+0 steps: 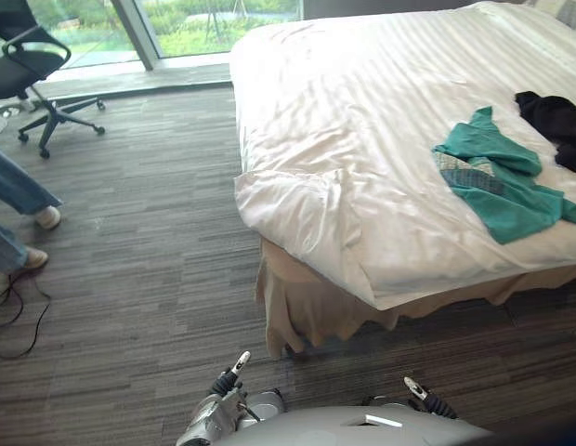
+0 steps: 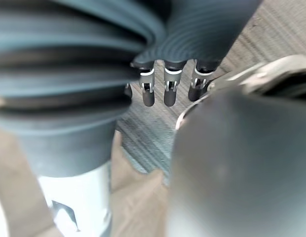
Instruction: Tidy the bed and pick cloth on bed and put in laundry
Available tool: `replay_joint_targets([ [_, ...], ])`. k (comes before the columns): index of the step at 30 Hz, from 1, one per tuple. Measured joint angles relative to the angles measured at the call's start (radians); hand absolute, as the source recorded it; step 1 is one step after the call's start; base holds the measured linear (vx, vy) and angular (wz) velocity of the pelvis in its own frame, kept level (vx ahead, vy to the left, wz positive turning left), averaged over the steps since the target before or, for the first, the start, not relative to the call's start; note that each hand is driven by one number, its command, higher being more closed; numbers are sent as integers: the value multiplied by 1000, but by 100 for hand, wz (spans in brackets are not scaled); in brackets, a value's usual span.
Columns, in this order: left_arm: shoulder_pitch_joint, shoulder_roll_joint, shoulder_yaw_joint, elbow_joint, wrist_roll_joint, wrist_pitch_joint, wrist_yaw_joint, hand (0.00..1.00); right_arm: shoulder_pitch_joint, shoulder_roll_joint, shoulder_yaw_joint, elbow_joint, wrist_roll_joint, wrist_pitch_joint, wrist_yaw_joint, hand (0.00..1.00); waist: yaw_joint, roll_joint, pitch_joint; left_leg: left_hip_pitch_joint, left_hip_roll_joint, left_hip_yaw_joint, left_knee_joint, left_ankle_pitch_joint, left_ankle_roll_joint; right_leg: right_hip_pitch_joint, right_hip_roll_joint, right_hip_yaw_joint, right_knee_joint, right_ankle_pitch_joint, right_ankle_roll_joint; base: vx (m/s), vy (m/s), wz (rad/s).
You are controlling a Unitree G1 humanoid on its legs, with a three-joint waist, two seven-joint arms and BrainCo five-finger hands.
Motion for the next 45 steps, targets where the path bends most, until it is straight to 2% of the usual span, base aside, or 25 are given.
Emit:
replay_joint_targets([
  [3,1,25,92,-19,-160,-51,24,0,-1,-6,-19,11,-41,7,-2,0,7,7,-4,19,-10,-30,-41,22,1,13,-10,-42,1,-3,5,-7,-6,33],
  [5,1,67,211,-19,-309,-112,28,0,-5,-7,-20,11,-51,7,-2,0,7,13,-2,21,-8,-41,-86,49,0,9,-1,-56,0,-4,6,-43,-60,20],
  [6,1,81,245,-19,-345,-124,27,0,-6,-8,-21,11,-55,6,-2,0,7,16,-1,23,-8,-44,-95,54,-1,9,1,-63,0,-4,6,-72,-48,16],
  [8,-1,146,399,-16,-476,-175,38,0,-6,-11,-22,15,-58,7,-2,0,8,21,3,33,-4,-61,-121,66,-1,11,11,-76,0,-6,4,-101,-34,19],
  [9,-2,166,435,-17,-498,-189,50,0,-6,-12,-21,15,-58,7,-2,0,10,23,4,33,-3,-62,-121,66,-1,11,12,-81,-1,-6,3,-114,-22,11],
  [11,-11,256,564,-20,-539,-233,67,0,-7,-15,-10,15,-55,7,-3,0,10,28,3,31,-1,-61,-126,66,-1,12,14,-86,-1,-13,-9,-115,-14,4],
  [14,-29,341,625,-47,-530,-276,71,0,-1,-26,20,15,-52,8,-3,0,18,34,-3,25,-1,-58,-127,57,-1,10,19,-86,-14,-21,-25,-105,-1,5],
  [16,-66,386,624,-90,-428,-302,98,0,1,-37,35,15,-35,8,-3,0,24,41,-7,8,1,-38,-127,57,-1,-3,21,-85,-23,-19,-29,-58,10,4],
  [18,-126,438,603,-150,-253,-309,117,0,4,-39,41,15,-24,7,-7,0,27,46,-11,-9,2,-26,-127,58,-2,-23,21,-68,-23,-17,-30,-6,12,-3],
  [20,-191,498,520,-221,-128,-308,106,0,9,-37,40,14,6,6,-12,0,30,45,-12,-7,2,-8,-127,57,-2,-26,21,-55,-27,-15,-32,35,21,-18],
  [22,-258,542,426,-282,-26,-303,105,0,13,-33,40,10,18,6,-15,0,30,42,-15,-5,3,8,-127,50,-3,-30,21,-33,-34,-7,-38,82,23,-29],
  [25,-386,587,273,-345,152,-261,91,0,24,-26,36,1,44,3,-20,0,23,41,-31,-4,2,51,-121,50,-4,-51,22,10,-35,5,-27,143,21,-36],
  [28,-500,589,120,-378,307,-222,85,0,35,-13,15,-9,53,-5,-20,0,-5,39,-34,7,0,83,-120,48,-4,-56,21,45,-33,8,-23,183,1,-36],
  [29,-538,589,56,-380,354,-202,85,0,43,-9,9,-10,62,-5,-20,0,-24,39,-34,19,1,101,-120,48,-4,-53,21,59,-27,8,-23,169,-16,-34],
  [34,-678,585,-183,-384,514,-109,85,0,82,-2,-8,-25,63,-11,-17,0,-71,45,-33,51,27,144,-71,26,-8,-56,33,98,41,8,-23,130,-46,-28],
  [35,-701,578,-224,-386,546,-84,84,0,92,-2,-10,-31,64,-16,-16,0,-88,49,-33,51,33,148,-55,22,-9,-60,35,99,67,8,-23,115,-61,-2],
  [36,-712,568,-242,-386,566,-67,83,0,96,-2,-12,-31,64,-16,-16,0,-92,52,-33,52,37,152,-48,22,-9,-68,36,100,87,8,-23,101,-45,-12],
  [38,-742,539,-283,-382,618,-24,72,0,100,-8,-33,-52,72,-17,-10,0,-104,89,-17,53,83,158,-20,22,-8,-168,60,132,249,-10,-48,64,-72,-26],
  [39,-780,521,-312,-368,666,11,54,0,119,-1,-42,-87,74,-18,-6,0,-106,91,-17,49,87,161,-17,21,-10,-168,79,156,100,17,-69,52,-107,-18],
  [40,-795,527,-324,-367,684,18,45,0,120,5,-42,-87,74,-19,-3,0,-108,69,-13,49,70,162,-14,14,-19,-168,66,155,89,41,-38,78,-128,2],
  [41,-809,526,-361,-363,715,31,35,0,120,2,-57,-84,72,-24,-1,0,-137,88,-9,47,81,163,-18,-6,-34,-163,70,149,78,29,-25,98,-63,7],
  [42,-822,522,-389,-353,742,45,17,0,120,-2,-66,-85,70,-26,-1,0,-151,103,-2,50,86,173,-22,-5,-35,-166,76,151,77,30,-25,82,-71,-6],
  [45,-850,489,-425,-290,802,94,-20,0,127,-17,-78,-84,53,-22,0,0,-178,137,7,68,86,210,-19,5,-28,-165,79,178,77,30,-25,49,-38,-27],
])
